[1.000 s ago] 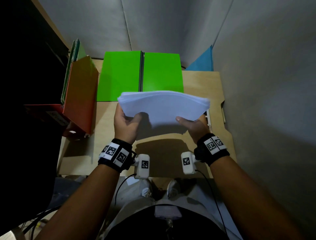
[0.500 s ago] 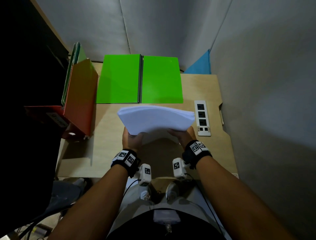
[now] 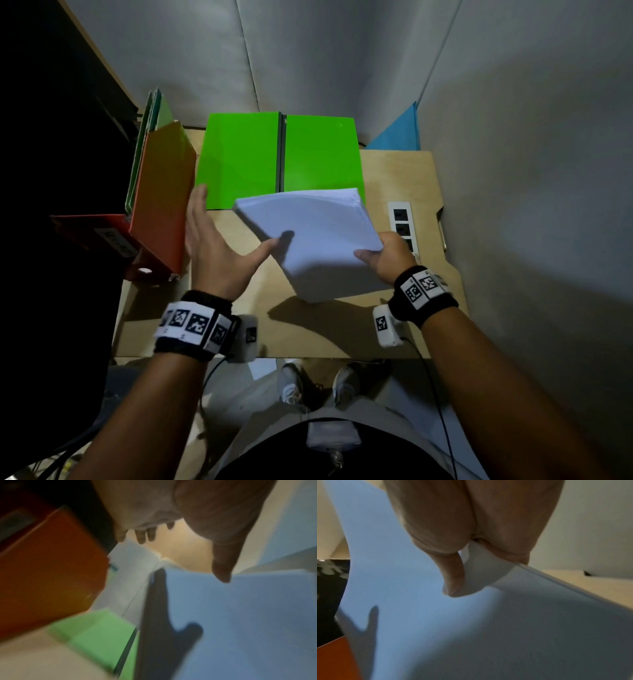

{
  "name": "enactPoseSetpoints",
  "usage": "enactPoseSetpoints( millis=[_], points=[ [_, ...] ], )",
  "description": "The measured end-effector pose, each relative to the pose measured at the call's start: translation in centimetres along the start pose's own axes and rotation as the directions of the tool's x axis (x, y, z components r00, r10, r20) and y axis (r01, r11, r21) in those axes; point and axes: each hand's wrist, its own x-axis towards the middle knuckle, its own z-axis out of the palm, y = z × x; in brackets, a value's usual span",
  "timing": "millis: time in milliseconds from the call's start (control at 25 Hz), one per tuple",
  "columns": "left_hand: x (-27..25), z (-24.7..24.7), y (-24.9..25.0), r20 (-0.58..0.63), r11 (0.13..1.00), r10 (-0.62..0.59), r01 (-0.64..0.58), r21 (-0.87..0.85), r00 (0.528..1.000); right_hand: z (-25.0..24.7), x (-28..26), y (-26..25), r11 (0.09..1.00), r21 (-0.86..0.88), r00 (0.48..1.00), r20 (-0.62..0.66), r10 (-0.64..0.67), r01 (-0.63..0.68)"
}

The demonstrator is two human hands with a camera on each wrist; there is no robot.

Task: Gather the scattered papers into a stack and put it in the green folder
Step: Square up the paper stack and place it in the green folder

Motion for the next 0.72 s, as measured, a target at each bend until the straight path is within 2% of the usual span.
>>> enactPoseSetpoints(
  millis=[40, 80, 120, 160, 240, 320, 400, 440, 520, 600, 640, 720],
  points=[
    [0.7, -1.2, 1.8, 0.06, 0.982, 0.158, -0.163, 0.095, 0.986, -0.7, -0.1, -0.7, 0.996, -0.076, 0.999, 0.019, -0.04, 0.041],
    [1.6, -1.8, 3.0, 0.161, 0.948, 0.257, -0.281, 0.149, 0.953, -1.2, -0.2, -1.7, 0.985, -0.149, 0.996, 0.046, -0.078, 0.084],
    [2.5, -2.1, 3.9, 0.27, 0.929, 0.298, -0.343, 0.139, 0.916, -1.4, -0.3, -2.7, 0.972, -0.202, 0.991, 0.078, -0.11, 0.124],
    [3.3, -1.9, 4.3, 0.361, 0.936, 0.29, -0.341, 0.086, 0.886, -1.7, -0.6, -3.7, 0.959, -0.235, 0.985, 0.104, -0.14, 0.162],
    [4.0, -1.5, 4.0, 0.446, 0.973, 0.218, -0.228, -0.031, 0.868, -2.0, -1.2, -4.9, 0.945, -0.241, 0.972, 0.128, -0.196, 0.222],
    [3.6, -1.3, 2.8, 0.435, 0.985, 0.124, -0.057, -0.163, 0.892, -3.1, -1.4, -3.6, 0.96, -0.157, 0.973, 0.027, -0.229, 0.23],
    [2.5, -1.7, 1.7, 0.396, 0.956, 0.045, 0.076, -0.285, 0.917, -4.5, -1.3, -0.7, 0.985, 0.044, 0.976, -0.152, -0.156, 0.164],
    [2.1, -2.0, 1.3, 0.384, 0.936, 0.007, 0.128, -0.326, 0.923, -4.6, -1.1, 0.8, 0.977, 0.172, 0.981, -0.168, -0.096, 0.125],
    [1.7, -2.0, 0.7, 0.389, 0.909, -0.035, 0.191, -0.37, 0.92, -3.5, -1.1, 3.0, 0.872, 0.489, 0.998, -0.059, 0.005, 0.024],
    [1.7, -1.8, 0.4, 0.397, 0.889, -0.032, 0.208, -0.407, 0.917, -2.3, -1.0, 4.0, 0.704, 0.708, 0.998, 0.07, -0.004, -0.047],
    [1.7, -1.8, 0.4, 0.394, 0.877, -0.042, 0.223, -0.426, 0.918, -1.9, -1.1, 3.8, 0.659, 0.751, 0.995, 0.091, -0.04, -0.042],
    [1.7, -1.7, -0.1, 0.366, 0.859, -0.06, 0.235, -0.455, 0.929, -1.9, -1.2, 2.5, 0.63, 0.776, 0.992, 0.088, -0.093, -0.01]
  ],
)
